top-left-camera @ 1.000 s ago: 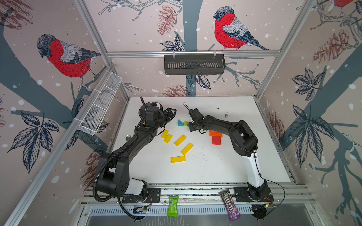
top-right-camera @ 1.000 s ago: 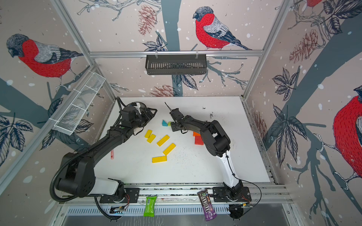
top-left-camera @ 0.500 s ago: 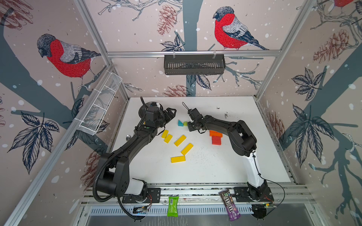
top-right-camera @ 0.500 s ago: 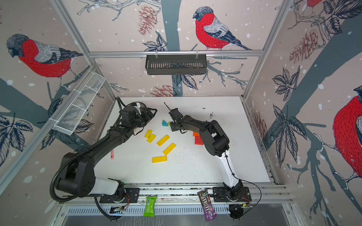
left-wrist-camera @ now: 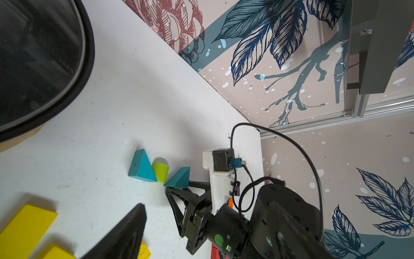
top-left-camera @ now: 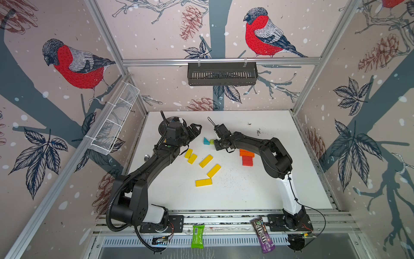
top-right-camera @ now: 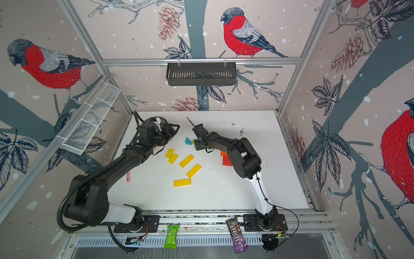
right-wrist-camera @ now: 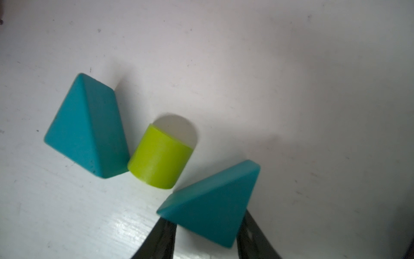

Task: Assemble a carrot with building blocks
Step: Adjust the building block at the center of the board, then pick up the building block from the center of the board.

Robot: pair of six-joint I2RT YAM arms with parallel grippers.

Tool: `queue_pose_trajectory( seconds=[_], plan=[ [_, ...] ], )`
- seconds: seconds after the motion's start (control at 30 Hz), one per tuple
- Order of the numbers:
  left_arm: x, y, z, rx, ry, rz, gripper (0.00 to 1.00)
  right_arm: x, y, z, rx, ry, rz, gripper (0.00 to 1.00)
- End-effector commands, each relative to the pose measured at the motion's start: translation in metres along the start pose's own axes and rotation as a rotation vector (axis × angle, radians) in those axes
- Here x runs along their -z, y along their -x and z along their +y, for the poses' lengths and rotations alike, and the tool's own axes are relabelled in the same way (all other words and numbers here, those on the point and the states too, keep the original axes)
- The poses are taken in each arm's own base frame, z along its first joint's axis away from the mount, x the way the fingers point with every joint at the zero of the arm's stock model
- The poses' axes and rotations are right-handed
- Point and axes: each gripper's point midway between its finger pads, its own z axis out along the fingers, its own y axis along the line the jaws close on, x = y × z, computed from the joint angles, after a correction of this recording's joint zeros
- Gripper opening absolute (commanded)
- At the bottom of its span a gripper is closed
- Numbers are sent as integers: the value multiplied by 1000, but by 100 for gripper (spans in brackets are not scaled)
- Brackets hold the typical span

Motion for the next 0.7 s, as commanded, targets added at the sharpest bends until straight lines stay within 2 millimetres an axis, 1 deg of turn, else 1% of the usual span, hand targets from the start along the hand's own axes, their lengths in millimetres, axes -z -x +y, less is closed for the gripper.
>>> queue_pose_trajectory(
  seconds=[0.0, 0.1, 0.2, 0.27, 0.33, 0.37, 0.43, 0.5, 0.53, 0.6, 0.67],
  plan=[
    [1, 4, -9, -11, -37, -11, 85, 3, 2, 1, 21, -9, -3, 45],
    [1, 4, -8, -12, -36, -12, 85, 14, 4, 5, 34, -12, -14, 47],
    [3, 6, -10, -16, -33, -18, 85, 35, 8, 11, 58, -34, -46, 53],
    [6, 9, -11, -20, -27, -31, 85, 53, 7, 17, 78, -49, -68, 58],
    [9, 13, -9, -21, -12, -48, 86, 70, 2, 25, 120, -63, -87, 65],
    [12, 17, -9, -19, -3, -60, 87, 77, -2, 31, 147, -67, -92, 69],
    [18, 25, -6, -13, 17, -87, 89, 87, -14, 50, 236, -55, -101, 78],
    [26, 36, -2, -7, 43, -125, 94, 90, -29, 71, 327, -17, -86, 87],
    [31, 42, 0, -5, 59, -150, 97, 88, -37, 80, 365, 4, -73, 90],
    [41, 54, 3, 1, 79, -200, 98, 84, -48, 93, 427, 26, -60, 92],
    [51, 65, 6, 9, 88, -242, 98, 81, -53, 106, 474, 47, -56, 94]
  ],
)
